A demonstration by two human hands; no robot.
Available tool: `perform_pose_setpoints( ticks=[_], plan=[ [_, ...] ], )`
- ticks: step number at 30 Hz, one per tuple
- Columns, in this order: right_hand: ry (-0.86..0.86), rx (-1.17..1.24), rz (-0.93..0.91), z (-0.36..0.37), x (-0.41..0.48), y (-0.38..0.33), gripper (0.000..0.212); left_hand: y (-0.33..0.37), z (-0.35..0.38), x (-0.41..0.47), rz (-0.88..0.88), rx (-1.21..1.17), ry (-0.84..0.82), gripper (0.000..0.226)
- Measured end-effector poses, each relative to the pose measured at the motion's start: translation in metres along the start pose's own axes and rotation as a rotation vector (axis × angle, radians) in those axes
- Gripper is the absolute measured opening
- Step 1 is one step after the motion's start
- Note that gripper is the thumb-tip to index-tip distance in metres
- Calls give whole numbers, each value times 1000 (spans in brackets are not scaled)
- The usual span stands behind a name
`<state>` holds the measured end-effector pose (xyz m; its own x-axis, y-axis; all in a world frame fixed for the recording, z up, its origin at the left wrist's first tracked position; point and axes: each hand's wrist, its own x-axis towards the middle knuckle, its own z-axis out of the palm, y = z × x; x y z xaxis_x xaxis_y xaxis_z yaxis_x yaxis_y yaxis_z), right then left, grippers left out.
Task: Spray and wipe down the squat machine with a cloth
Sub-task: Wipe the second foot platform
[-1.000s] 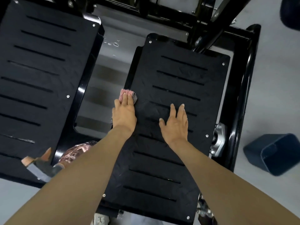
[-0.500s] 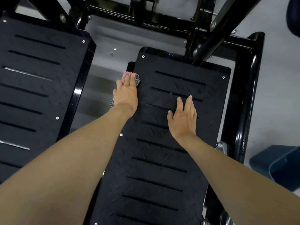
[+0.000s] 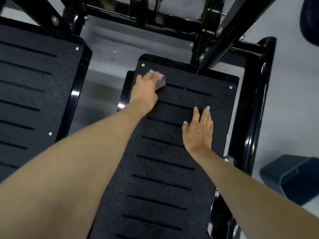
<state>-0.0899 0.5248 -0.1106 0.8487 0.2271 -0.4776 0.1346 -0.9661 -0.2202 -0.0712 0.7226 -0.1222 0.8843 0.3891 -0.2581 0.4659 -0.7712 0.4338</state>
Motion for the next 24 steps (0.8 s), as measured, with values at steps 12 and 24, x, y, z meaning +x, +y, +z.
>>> perform_pose_setpoints(
  ticks=[12,24],
  plan=[
    [0,50,112,-3,-5,23,60,26,-5,-3,88,361,-109,71],
    [0,42,167,-7,-4,37,70,127,46,-8,191,293,-213,58]
  ],
)
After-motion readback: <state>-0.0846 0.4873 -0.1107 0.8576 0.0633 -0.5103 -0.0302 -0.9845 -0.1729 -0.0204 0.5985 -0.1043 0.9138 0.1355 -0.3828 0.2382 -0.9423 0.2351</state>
